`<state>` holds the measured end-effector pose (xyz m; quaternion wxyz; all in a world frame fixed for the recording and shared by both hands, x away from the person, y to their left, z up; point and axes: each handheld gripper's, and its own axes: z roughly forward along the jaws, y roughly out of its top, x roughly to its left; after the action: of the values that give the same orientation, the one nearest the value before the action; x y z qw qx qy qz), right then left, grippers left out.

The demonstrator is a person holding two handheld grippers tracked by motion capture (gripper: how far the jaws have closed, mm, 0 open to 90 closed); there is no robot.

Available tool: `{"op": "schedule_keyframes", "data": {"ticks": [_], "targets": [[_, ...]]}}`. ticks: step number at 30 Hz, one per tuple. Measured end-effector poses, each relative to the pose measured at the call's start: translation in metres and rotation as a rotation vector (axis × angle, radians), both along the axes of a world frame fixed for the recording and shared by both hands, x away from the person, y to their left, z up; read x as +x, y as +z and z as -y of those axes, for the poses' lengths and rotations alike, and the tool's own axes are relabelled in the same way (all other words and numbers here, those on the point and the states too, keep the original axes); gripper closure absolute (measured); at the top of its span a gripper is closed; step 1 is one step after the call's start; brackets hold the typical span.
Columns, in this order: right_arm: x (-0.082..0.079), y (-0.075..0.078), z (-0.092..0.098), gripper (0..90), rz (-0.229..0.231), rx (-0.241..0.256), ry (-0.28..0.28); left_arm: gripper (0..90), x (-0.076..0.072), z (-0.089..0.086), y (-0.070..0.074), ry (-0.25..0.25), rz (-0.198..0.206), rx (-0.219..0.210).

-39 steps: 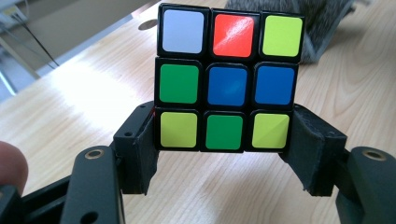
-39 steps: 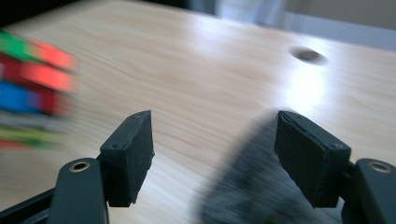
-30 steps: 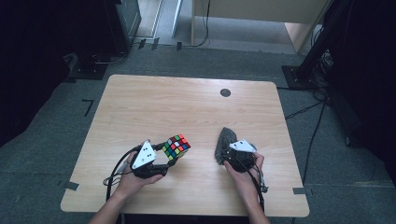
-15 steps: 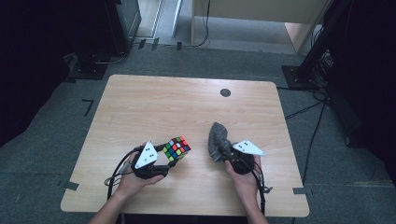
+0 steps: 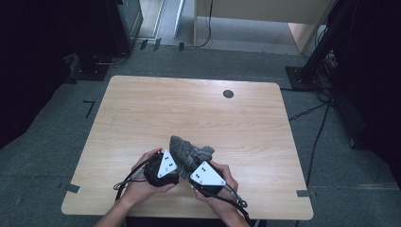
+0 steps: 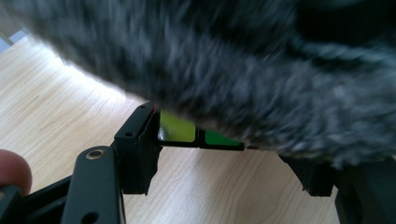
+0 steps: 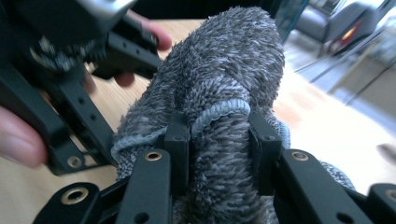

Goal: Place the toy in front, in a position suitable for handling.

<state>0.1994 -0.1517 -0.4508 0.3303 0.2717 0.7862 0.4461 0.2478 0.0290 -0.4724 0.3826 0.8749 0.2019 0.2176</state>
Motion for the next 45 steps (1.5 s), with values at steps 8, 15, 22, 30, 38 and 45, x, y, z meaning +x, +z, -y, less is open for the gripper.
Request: {"op": "schedule_keyframes", "data": {"ticks": [8, 15, 22, 30, 38, 45], "targets": [[0.004, 0.005, 0.012, 67.7, 0.019, 0.026, -0.071, 34.4, 0.0, 0.003, -0.001, -0.011, 0.001, 0.009], [0.002, 0.005, 0.004, 67.7, 0.016, -0.04, 0.002, 34.3, -0.002, 0.0, 0.002, -0.026, 0.028, -0.022], [0.014, 0.017, 0.046, 67.1, -0.06, 0.252, -0.038, 34.3, 0.0, -0.017, 0.007, -0.066, 0.031, -0.202], [0.03, -0.002, 0.057, 67.1, -0.192, 0.228, -0.109, 34.3, -0.002, -0.028, 0.016, -0.094, 0.067, -0.306], [0.016, 0.015, 0.049, 66.7, -0.115, 0.347, 0.013, 34.3, -0.004, -0.026, 0.014, -0.087, 0.081, -0.288], [0.026, 0.005, 0.067, 67.6, -0.178, 0.374, -0.097, 34.3, -0.003, -0.034, 0.018, -0.107, 0.085, -0.341]]}}
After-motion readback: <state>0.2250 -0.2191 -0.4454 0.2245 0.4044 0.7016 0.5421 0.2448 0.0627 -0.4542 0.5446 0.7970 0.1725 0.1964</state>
